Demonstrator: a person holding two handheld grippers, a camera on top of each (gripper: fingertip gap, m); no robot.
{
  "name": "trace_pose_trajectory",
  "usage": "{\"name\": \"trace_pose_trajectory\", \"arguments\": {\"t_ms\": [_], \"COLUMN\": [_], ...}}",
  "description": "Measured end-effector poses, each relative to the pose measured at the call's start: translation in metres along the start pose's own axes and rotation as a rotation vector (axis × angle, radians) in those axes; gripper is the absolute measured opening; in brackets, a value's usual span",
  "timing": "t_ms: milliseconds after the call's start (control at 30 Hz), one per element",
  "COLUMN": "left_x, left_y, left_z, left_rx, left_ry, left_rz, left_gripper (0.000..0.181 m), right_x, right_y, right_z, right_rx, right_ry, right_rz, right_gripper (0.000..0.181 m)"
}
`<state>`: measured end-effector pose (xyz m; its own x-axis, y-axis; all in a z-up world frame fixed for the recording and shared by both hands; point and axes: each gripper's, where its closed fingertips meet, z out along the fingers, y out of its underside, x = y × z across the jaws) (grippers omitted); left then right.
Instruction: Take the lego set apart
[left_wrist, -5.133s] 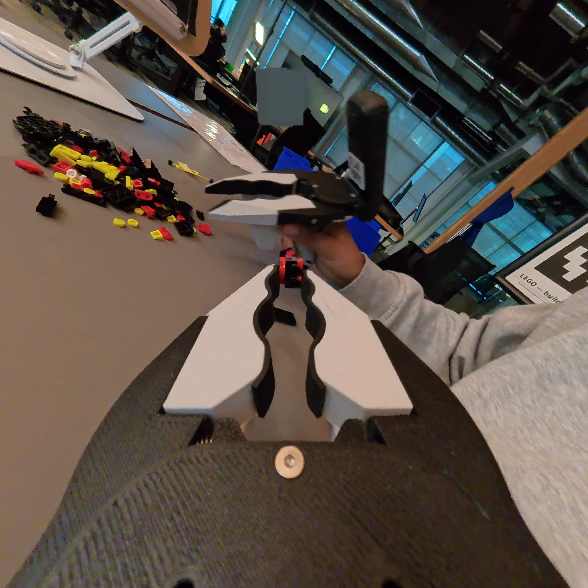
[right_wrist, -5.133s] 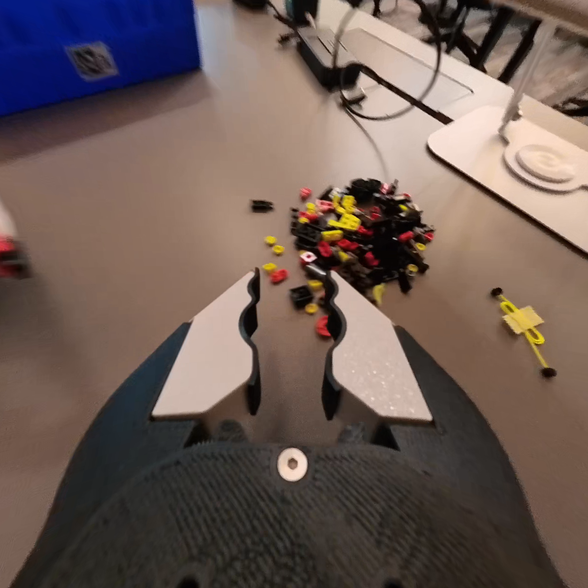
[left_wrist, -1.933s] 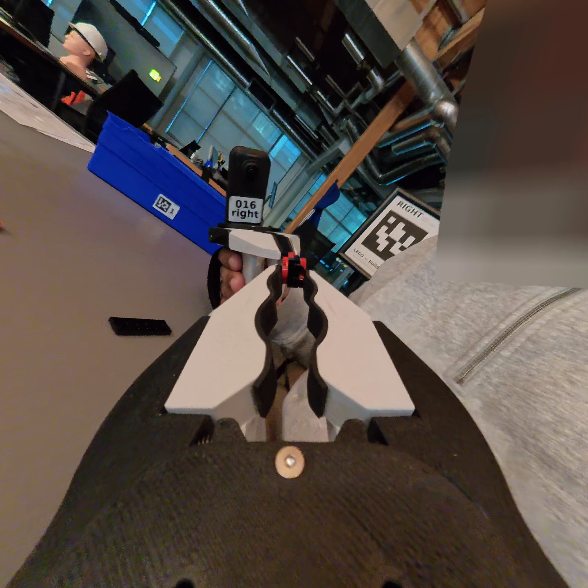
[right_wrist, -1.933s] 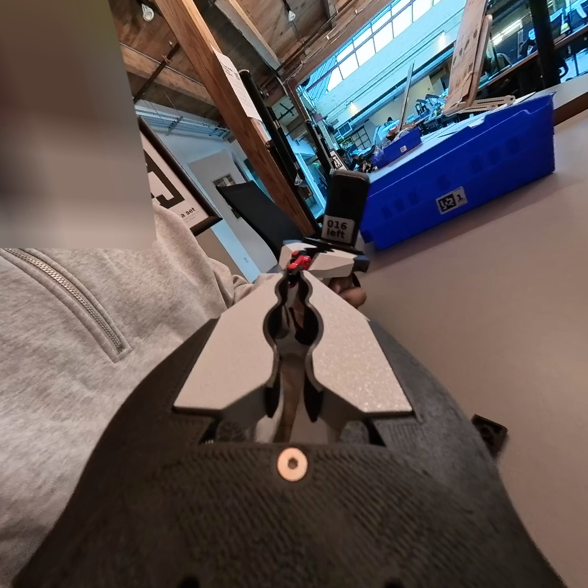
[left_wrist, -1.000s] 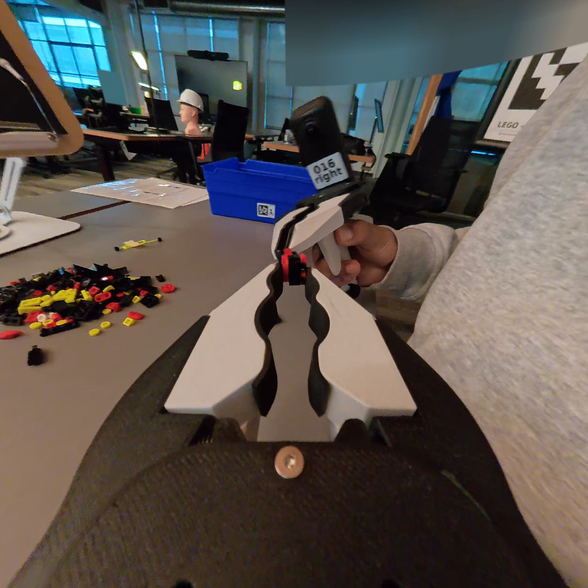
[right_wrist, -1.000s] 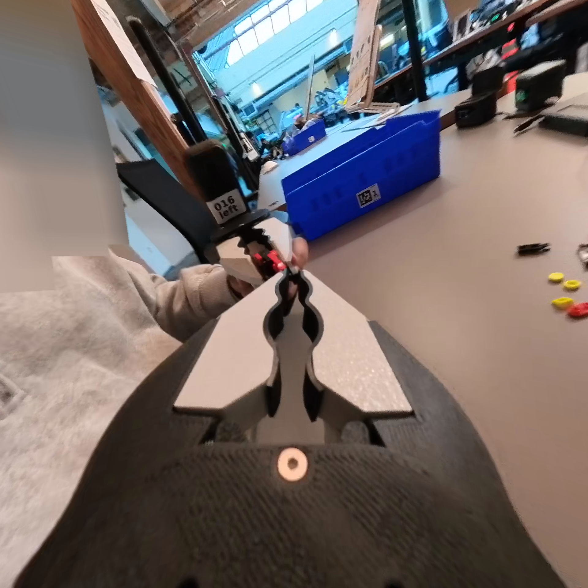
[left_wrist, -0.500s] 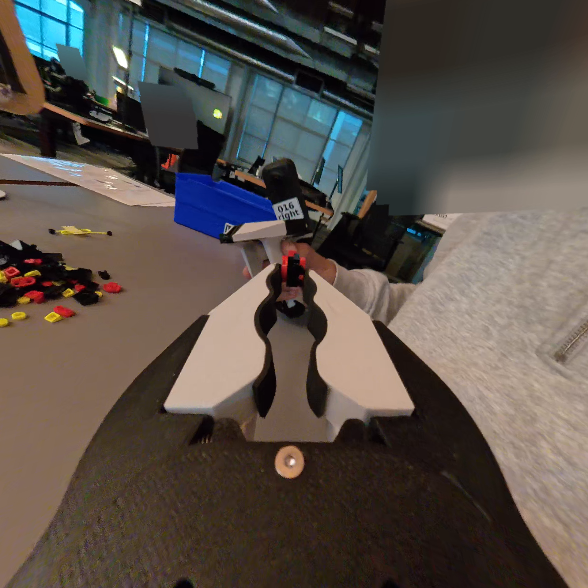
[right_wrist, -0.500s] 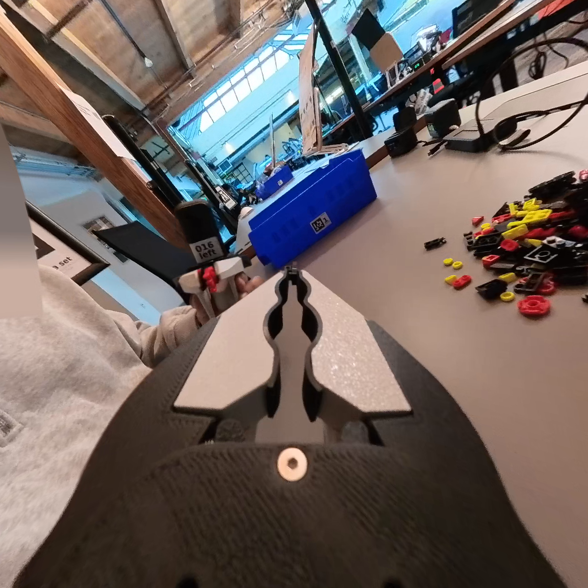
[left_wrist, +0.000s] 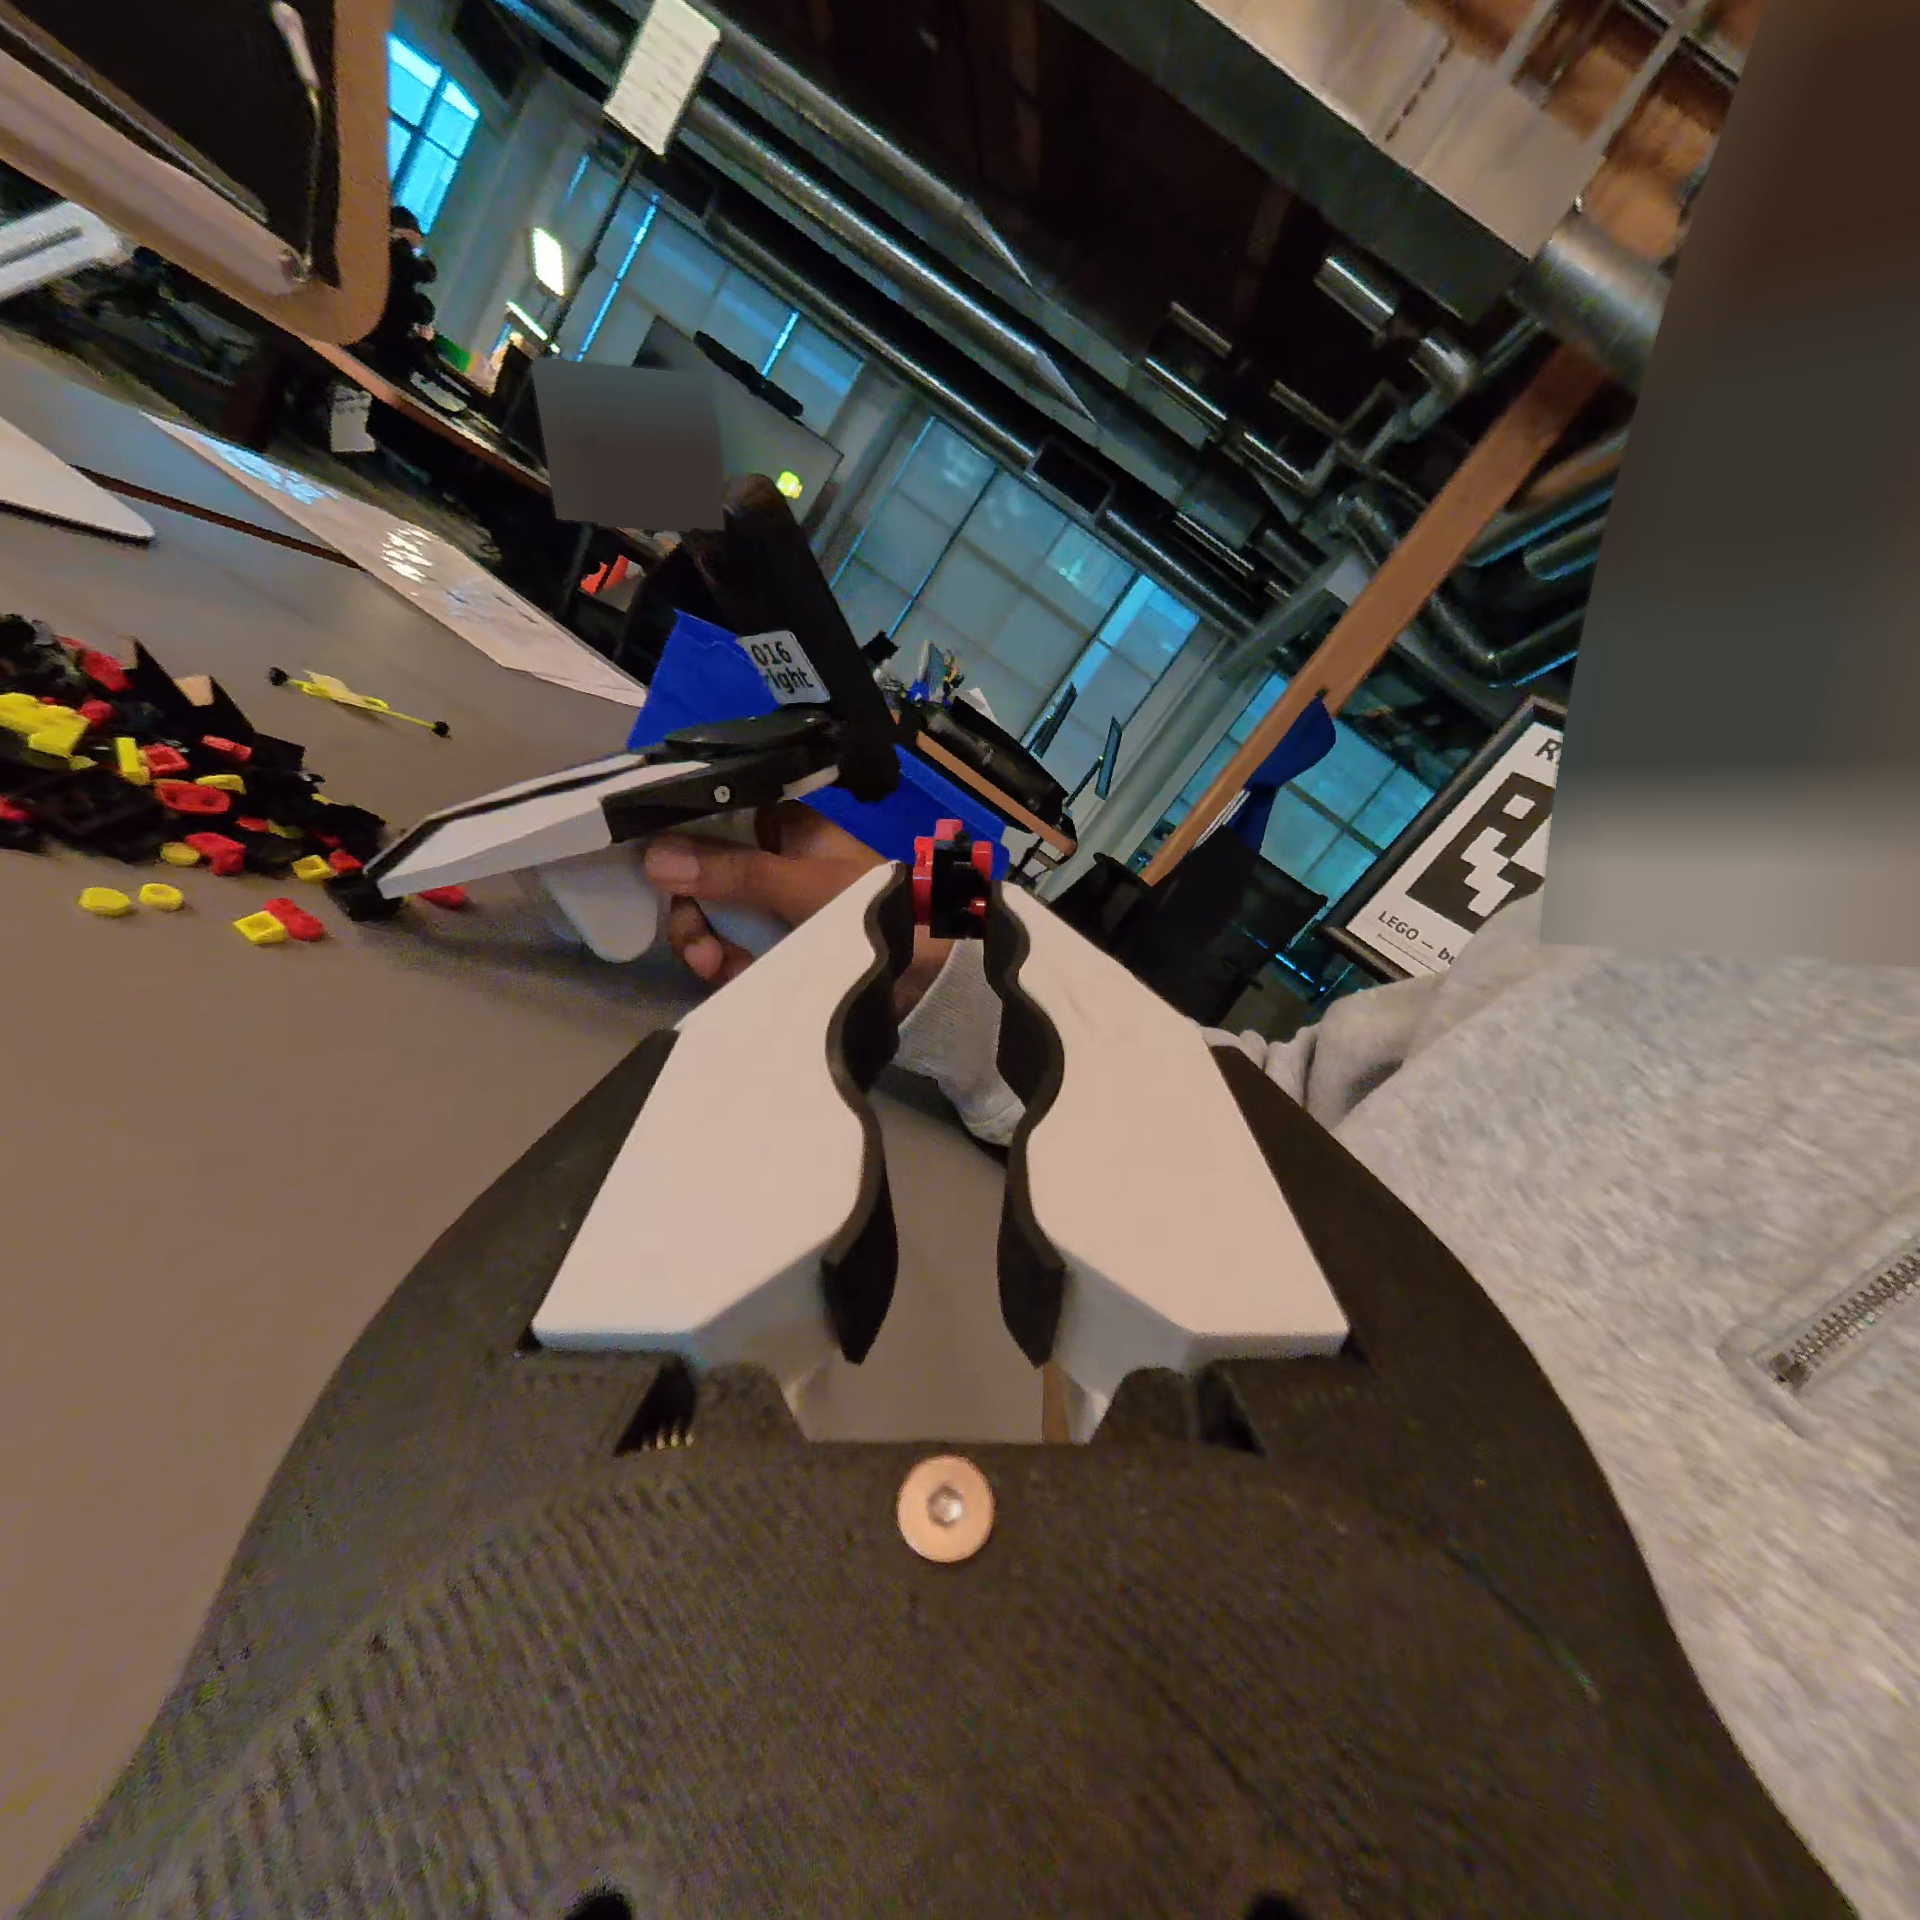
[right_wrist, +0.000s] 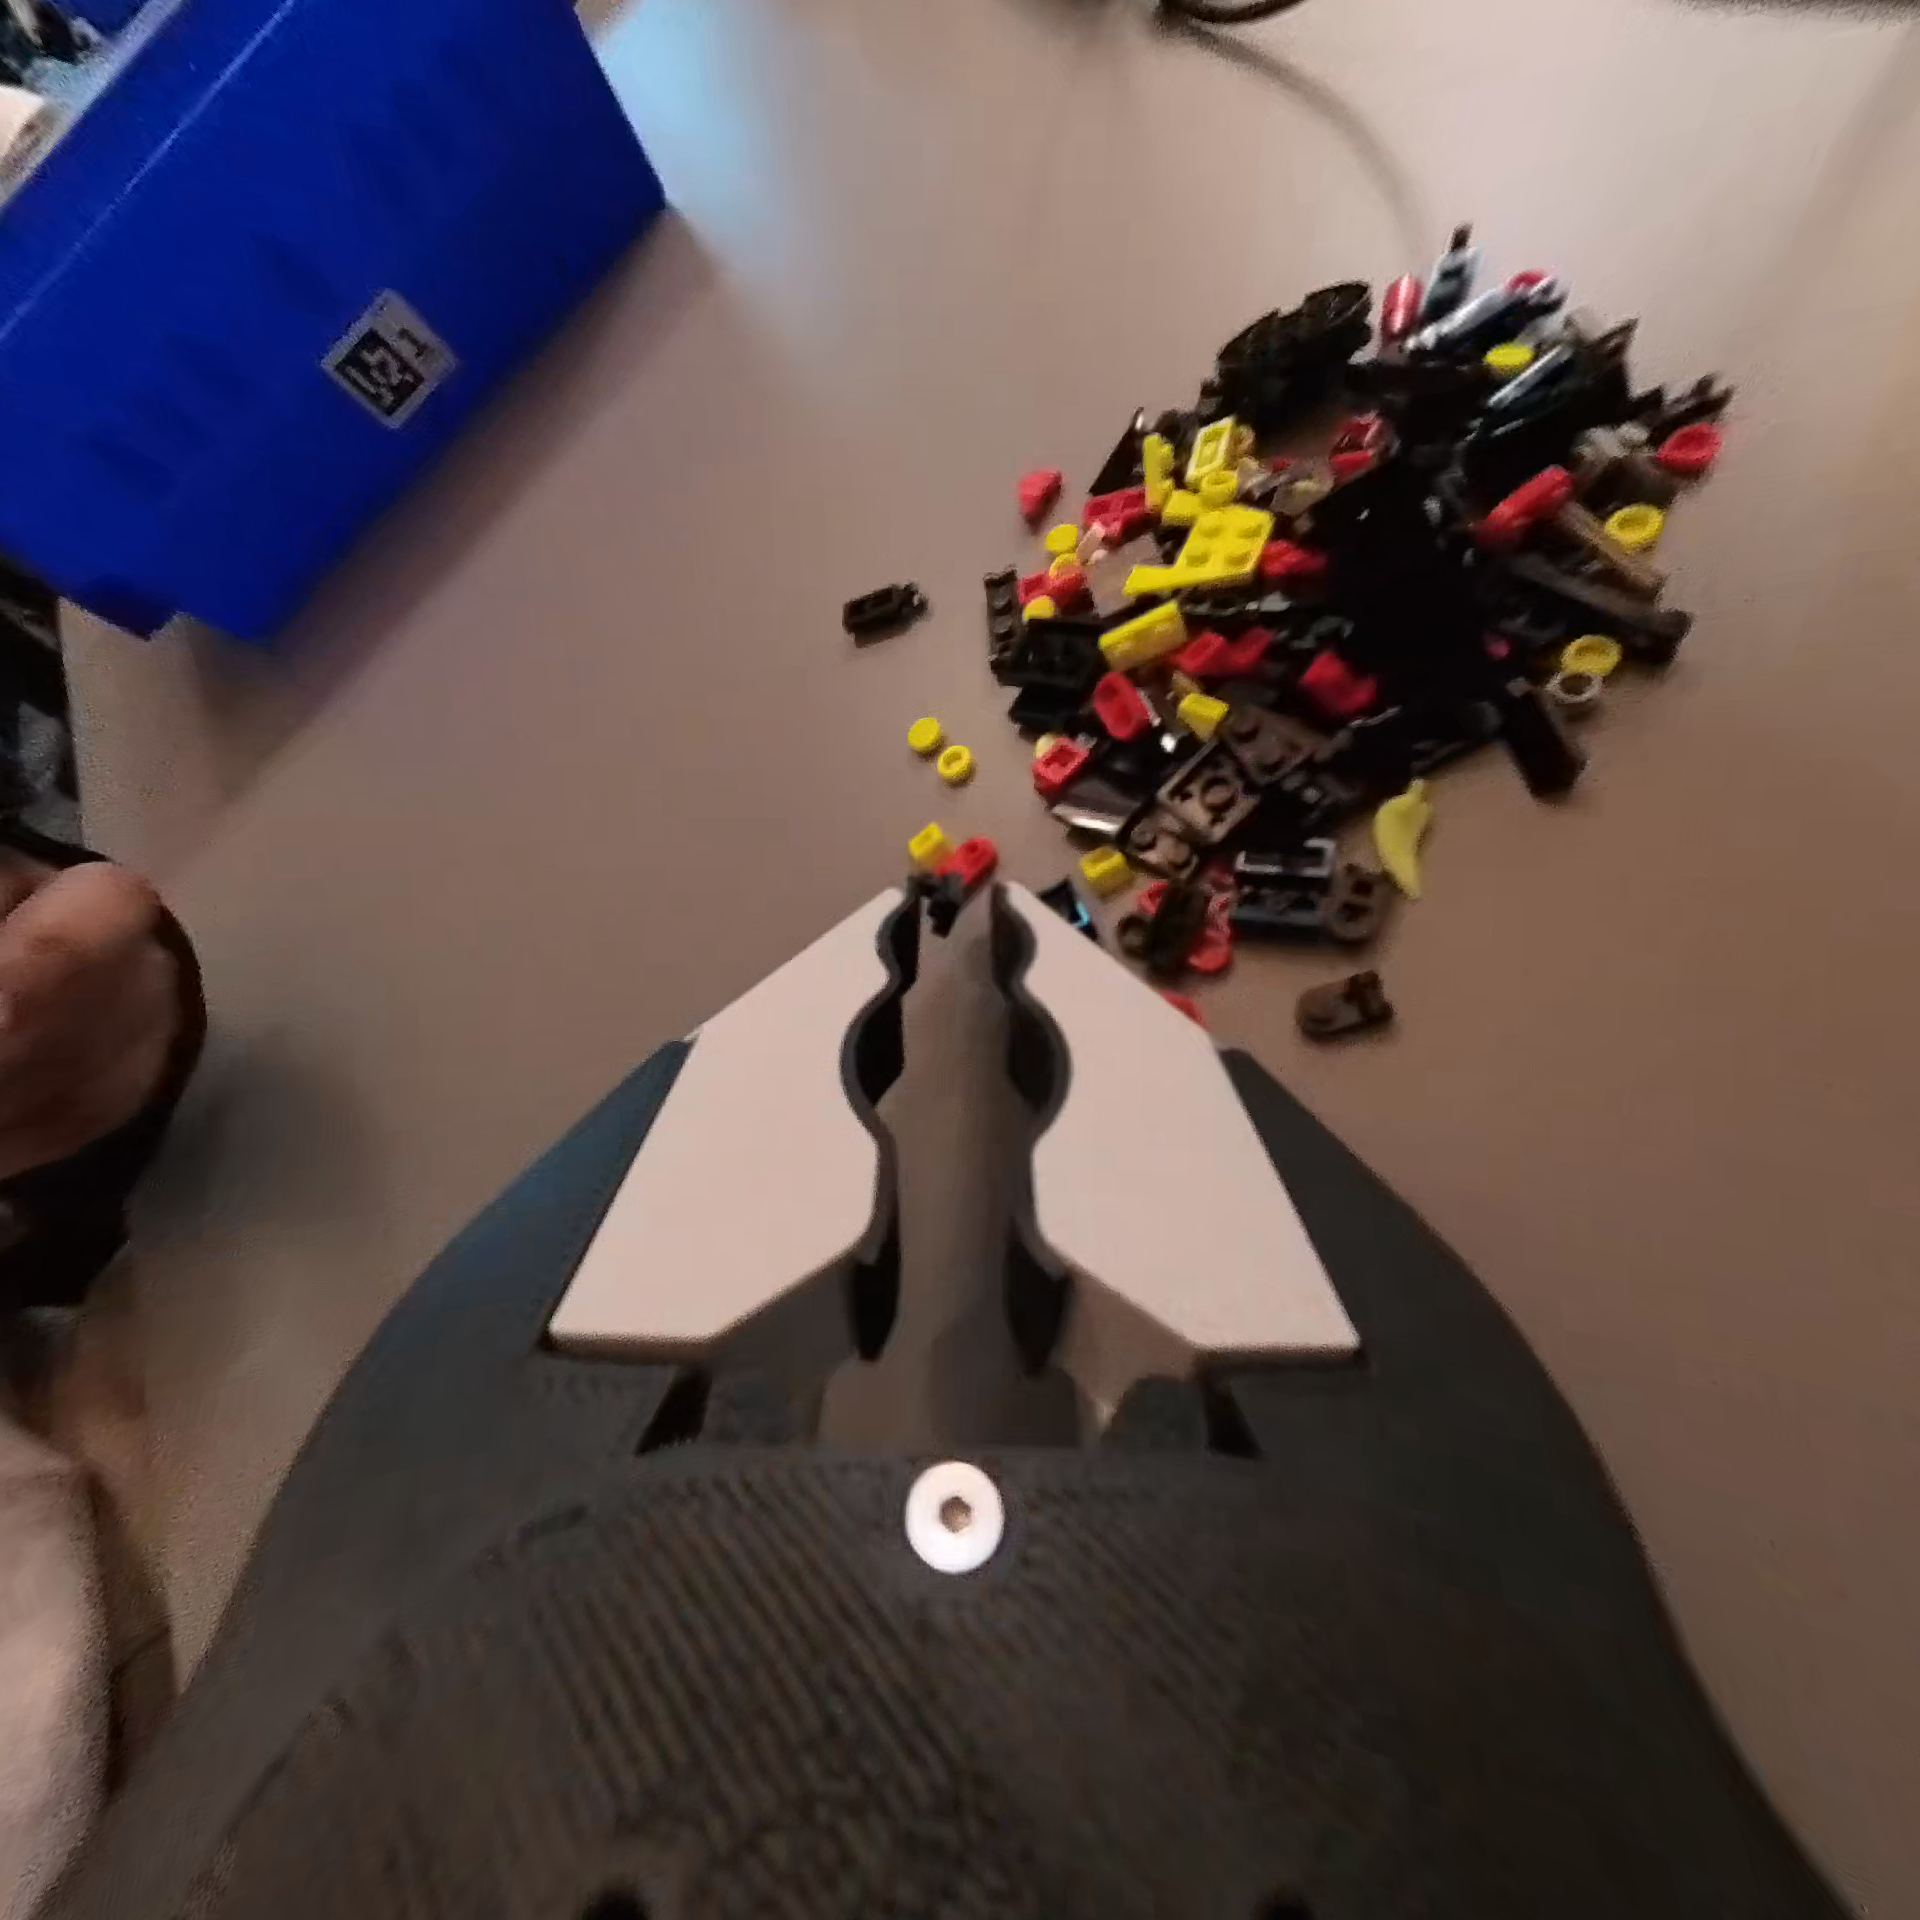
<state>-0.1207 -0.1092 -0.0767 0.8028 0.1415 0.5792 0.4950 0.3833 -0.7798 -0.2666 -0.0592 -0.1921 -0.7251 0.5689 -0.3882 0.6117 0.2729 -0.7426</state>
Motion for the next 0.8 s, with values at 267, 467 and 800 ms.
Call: {"name": "trace_pose_trajectory", "arguments": {"t_ms": [267,467,800], "left_x": [-0.007,0.000,0.012], "left_y": [0.005,0.020,0.045], "left_z": [0.000,0.006,0.017], "left_rx": [-0.029,-0.109,-0.216], "left_ry": [-0.034,-0.008,0.033], "left_rz": [0.008,0.052,0.117], "left_gripper": [0.011,0.011,0.012], "right_x": [-0.074,-0.163,-0.175], "right_y": [-0.025,-0.001,0.025], "right_z": [-0.062,-0.098,-0.090], "right_rx": [0.331,0.457,0.376], "right_ry": [-0.194,-0.503,-0.573], "right_rz": [-0.143,-0.169,-0.218], "right_gripper": [0.038,0.034,0.003]}}
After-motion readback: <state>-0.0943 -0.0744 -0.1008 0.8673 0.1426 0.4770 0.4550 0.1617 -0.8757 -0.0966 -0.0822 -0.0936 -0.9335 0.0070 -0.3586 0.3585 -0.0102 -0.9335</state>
